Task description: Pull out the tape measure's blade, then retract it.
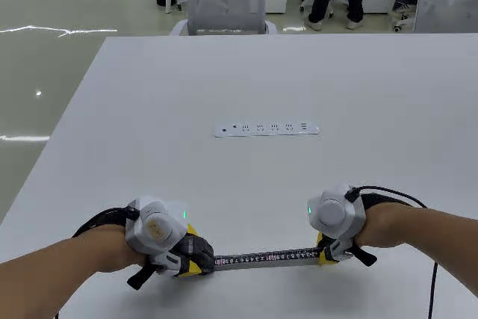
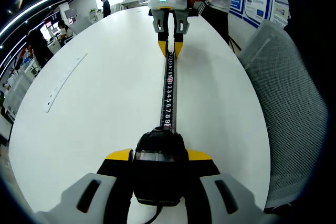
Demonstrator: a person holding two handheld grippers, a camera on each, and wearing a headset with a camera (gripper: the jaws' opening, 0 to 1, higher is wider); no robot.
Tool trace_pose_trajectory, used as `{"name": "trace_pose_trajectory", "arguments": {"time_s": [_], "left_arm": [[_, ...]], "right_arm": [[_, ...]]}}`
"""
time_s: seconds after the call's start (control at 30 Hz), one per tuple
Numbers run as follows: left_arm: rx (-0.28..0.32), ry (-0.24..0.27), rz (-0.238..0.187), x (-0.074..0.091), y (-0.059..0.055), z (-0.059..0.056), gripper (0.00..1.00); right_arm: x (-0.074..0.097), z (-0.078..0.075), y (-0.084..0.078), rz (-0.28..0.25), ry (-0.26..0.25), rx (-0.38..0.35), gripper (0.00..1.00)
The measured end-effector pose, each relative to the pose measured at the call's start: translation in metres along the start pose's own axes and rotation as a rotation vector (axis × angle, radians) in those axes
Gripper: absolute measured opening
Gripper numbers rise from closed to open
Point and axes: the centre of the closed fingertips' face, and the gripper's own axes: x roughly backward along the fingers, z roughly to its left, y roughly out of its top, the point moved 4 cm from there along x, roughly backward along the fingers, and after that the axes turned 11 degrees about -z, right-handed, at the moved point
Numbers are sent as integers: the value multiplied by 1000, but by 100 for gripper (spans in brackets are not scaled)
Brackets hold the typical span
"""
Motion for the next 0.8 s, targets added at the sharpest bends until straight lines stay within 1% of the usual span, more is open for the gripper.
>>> {"name": "trace_pose_trajectory", "arguments": {"time_s": [0.8], "left_arm": [[2,-2,0,0,0,0,32]], "right_arm": [[5,-2,-9,10,0,-3,12]]}}
